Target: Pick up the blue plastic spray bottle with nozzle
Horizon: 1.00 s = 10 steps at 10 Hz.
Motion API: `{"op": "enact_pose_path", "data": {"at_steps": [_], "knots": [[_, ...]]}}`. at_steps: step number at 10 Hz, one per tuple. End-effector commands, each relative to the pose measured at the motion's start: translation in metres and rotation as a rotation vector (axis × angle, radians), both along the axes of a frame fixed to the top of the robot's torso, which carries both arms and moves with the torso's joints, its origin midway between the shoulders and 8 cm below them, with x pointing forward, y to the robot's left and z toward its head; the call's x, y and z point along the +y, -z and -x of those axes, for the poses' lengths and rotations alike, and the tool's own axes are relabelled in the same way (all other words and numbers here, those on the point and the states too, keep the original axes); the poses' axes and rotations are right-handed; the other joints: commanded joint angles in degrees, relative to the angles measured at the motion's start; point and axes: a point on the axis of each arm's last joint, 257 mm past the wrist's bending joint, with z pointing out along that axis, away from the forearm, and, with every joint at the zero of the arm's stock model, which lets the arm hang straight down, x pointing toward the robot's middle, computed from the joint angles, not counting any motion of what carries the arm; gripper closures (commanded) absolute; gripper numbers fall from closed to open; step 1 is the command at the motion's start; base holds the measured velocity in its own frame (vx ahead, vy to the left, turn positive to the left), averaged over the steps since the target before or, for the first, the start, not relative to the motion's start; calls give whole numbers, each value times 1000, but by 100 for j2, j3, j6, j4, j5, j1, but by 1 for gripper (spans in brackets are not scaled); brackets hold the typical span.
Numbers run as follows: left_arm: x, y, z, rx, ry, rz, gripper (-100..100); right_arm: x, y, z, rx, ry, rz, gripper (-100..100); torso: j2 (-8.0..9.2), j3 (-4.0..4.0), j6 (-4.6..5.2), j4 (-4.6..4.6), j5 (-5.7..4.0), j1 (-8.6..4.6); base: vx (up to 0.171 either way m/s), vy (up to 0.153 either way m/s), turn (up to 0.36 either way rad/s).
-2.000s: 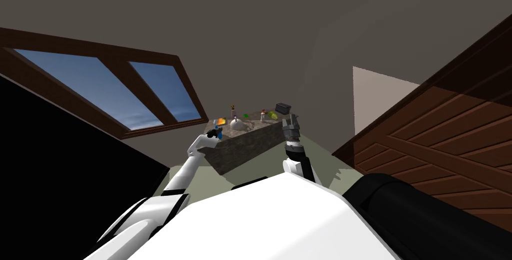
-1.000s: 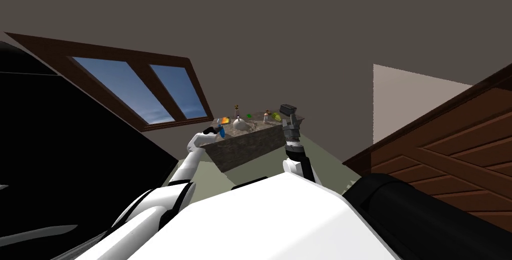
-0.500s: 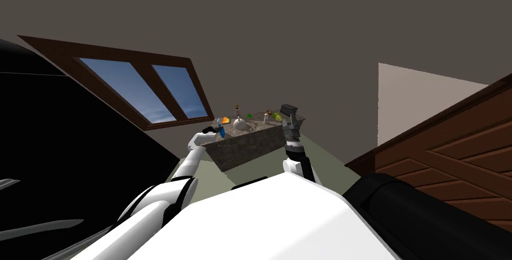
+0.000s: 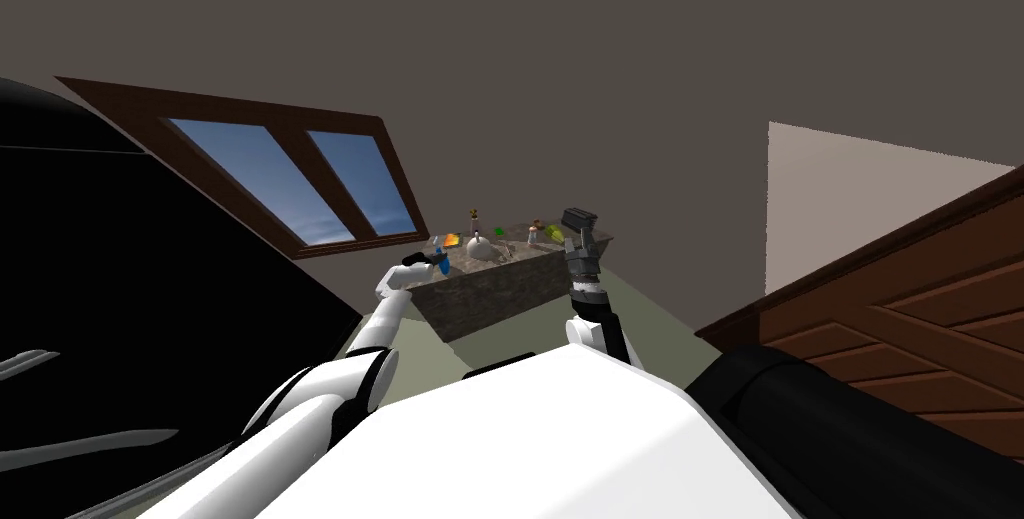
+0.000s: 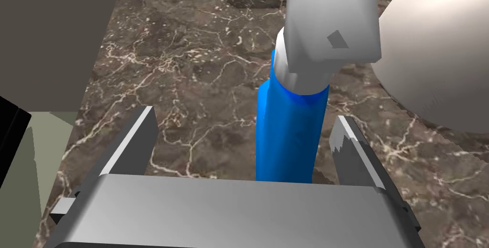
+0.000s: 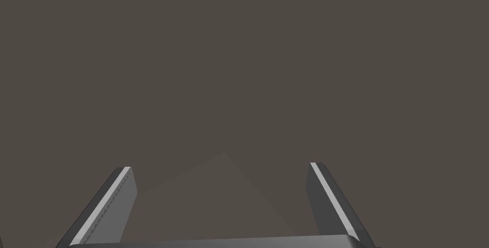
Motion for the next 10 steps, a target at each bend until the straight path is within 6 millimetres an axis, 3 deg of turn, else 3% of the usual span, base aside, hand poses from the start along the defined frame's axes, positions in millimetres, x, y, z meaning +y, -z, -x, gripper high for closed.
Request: {"op": "enact_pose_path", "data": {"at_steps": [1, 3, 6, 7, 10], "knots": [[-9, -16, -14, -42, 9, 52, -100, 0, 0, 0, 0, 0, 0, 0, 0, 0, 0, 0, 0, 0, 11, -48, 264], [-7, 0, -11, -8, 16, 66, -100, 0, 0, 0, 0, 0, 0, 0, -6, -3, 0, -1, -7, -29, 10, -66, 66], [-7, 0, -11, -1, 53, -10, -100, 0, 0, 0, 0, 0, 0, 0, -1, 0, -1, 0, -1, -2, -1, 0, -5], [-18, -17, -25, -48, 50, 61, -100, 0, 0, 0, 0, 0, 0, 0, 0, 0, -1, 1, 0, 2, 9, -43, 276], [-17, -1, -21, -16, 67, 58, -100, 0, 0, 0, 0, 0, 0, 0, -5, -3, 2, -1, -6, -23, 8, -49, 34]]}}
